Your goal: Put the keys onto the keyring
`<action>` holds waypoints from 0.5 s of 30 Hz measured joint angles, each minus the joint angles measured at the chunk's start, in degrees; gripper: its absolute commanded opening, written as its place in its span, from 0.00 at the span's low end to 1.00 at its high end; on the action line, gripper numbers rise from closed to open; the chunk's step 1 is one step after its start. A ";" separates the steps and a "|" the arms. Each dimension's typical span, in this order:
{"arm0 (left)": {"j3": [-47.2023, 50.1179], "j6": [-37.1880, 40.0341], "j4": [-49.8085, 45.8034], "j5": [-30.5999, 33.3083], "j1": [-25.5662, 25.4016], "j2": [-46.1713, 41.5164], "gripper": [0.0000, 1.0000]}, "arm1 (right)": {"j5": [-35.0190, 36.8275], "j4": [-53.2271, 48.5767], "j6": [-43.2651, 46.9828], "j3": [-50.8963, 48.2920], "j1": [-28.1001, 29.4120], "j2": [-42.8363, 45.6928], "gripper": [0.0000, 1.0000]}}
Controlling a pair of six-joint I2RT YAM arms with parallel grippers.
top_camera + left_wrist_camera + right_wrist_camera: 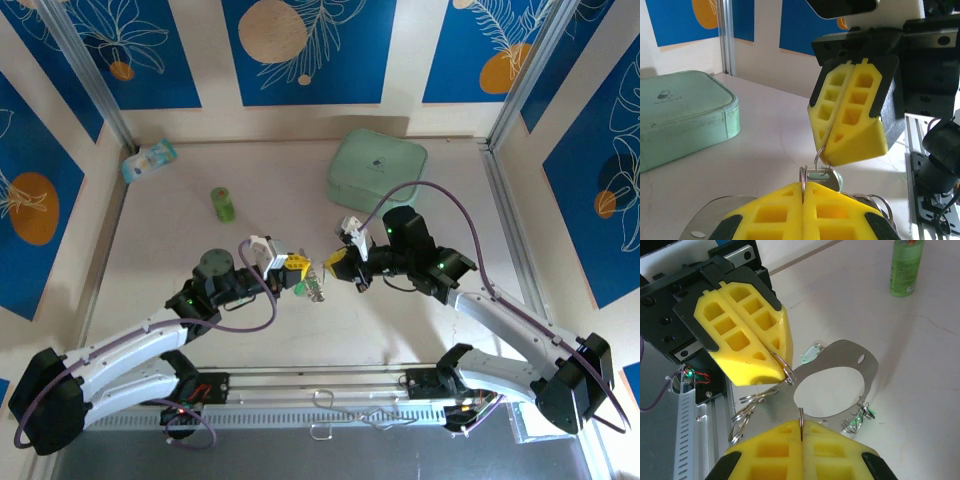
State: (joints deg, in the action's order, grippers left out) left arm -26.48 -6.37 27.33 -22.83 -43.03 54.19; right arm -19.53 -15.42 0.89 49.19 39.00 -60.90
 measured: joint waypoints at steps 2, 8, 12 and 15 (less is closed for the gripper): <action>0.00 -0.72 0.13 0.20 0.00 0.00 0.00 | -0.07 0.90 -0.04 0.00 0.31 -0.20 0.00; 0.02 -1.68 0.15 0.66 0.00 0.00 0.00 | -1.75 2.99 -0.35 0.37 0.55 -0.50 0.00; 0.07 -2.05 0.35 0.98 0.00 0.35 0.00 | -1.75 4.11 -0.46 0.50 1.33 -0.57 0.00; 0.11 -2.19 0.59 0.98 0.00 0.92 0.00 | -1.53 4.70 -0.72 1.20 1.79 -1.49 0.00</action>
State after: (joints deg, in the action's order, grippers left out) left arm -26.37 -8.56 27.92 -21.85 -43.03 55.11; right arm -21.06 -10.72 0.16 50.39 40.80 -62.39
